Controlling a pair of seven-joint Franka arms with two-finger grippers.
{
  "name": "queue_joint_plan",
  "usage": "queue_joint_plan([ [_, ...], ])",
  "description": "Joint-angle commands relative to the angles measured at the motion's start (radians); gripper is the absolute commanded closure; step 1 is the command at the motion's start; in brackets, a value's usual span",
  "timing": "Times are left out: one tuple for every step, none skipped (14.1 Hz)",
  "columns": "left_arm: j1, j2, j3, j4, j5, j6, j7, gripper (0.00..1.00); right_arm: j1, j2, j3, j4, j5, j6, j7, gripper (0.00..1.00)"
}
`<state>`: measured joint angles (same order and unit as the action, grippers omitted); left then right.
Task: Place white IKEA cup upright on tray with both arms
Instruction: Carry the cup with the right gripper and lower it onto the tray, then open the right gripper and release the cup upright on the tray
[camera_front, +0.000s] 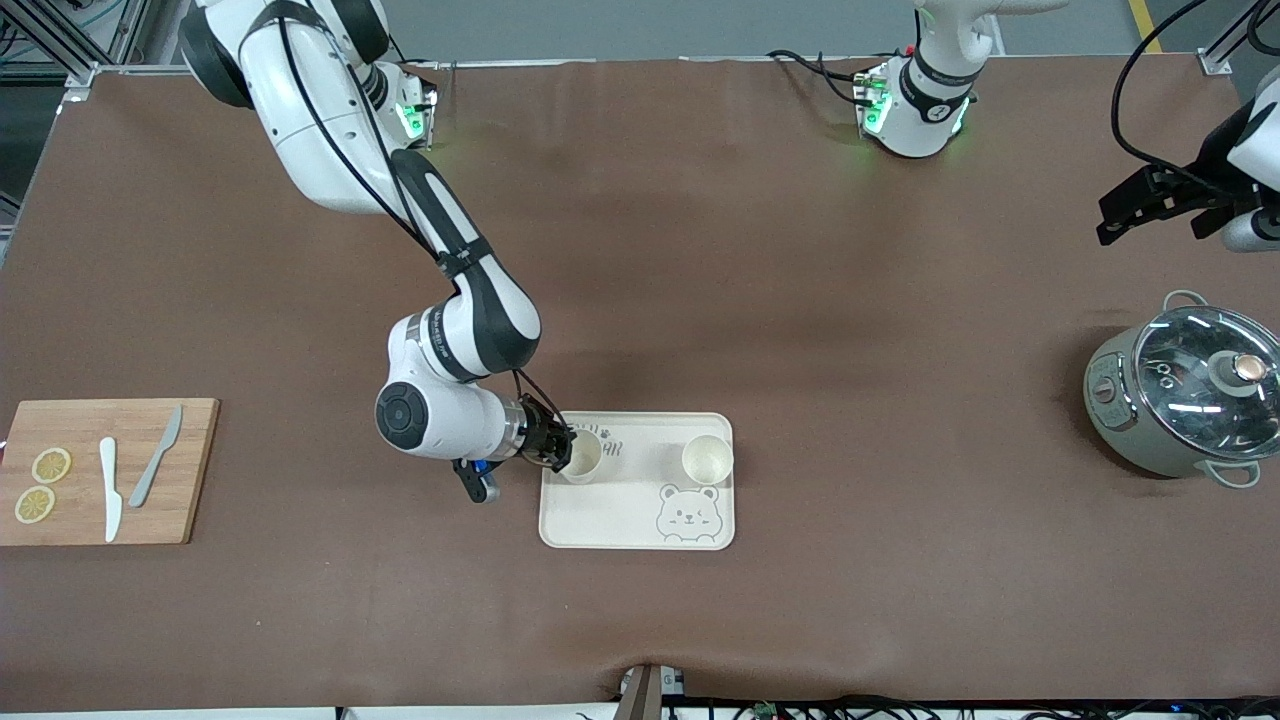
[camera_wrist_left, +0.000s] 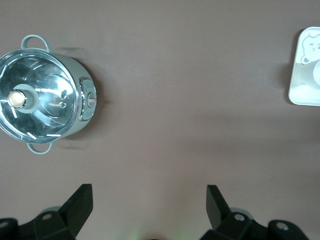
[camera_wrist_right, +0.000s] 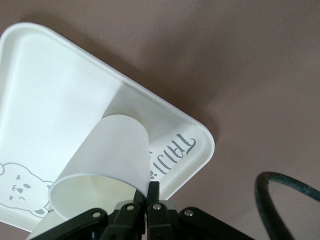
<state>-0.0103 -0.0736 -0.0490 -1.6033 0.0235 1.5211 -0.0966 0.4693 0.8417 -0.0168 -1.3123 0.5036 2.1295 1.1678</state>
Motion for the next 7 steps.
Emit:
queue_joint_plan([
  [-0.003,0.002,-0.002,0.014,-0.024,-0.002,0.012,0.00,0.015,0.019,-0.003,0.030,0.009,-0.002,0.018,0.58],
  [-0.003,0.002,-0.002,0.013,-0.024,-0.005,0.009,0.00,0.014,0.019,-0.005,0.030,0.007,-0.003,0.018,0.53],
  [-0.002,0.002,-0.002,0.013,-0.022,-0.006,0.009,0.00,0.012,0.016,-0.006,0.030,0.007,-0.003,0.016,0.49],
  [0.000,0.002,-0.002,0.013,-0.020,-0.006,0.011,0.00,0.012,0.014,-0.006,0.031,0.007,-0.003,0.016,0.48],
  [-0.002,0.003,-0.002,0.014,-0.017,-0.006,0.011,0.00,0.008,0.011,-0.008,0.031,0.007,-0.009,0.015,0.47],
  [-0.003,0.003,-0.002,0.014,-0.016,-0.006,0.008,0.00,0.005,0.008,-0.009,0.031,0.006,-0.013,0.013,0.47],
  [-0.002,0.003,-0.002,0.016,-0.016,-0.006,0.008,0.00,0.003,0.005,-0.009,0.033,0.003,-0.014,0.012,0.47],
])
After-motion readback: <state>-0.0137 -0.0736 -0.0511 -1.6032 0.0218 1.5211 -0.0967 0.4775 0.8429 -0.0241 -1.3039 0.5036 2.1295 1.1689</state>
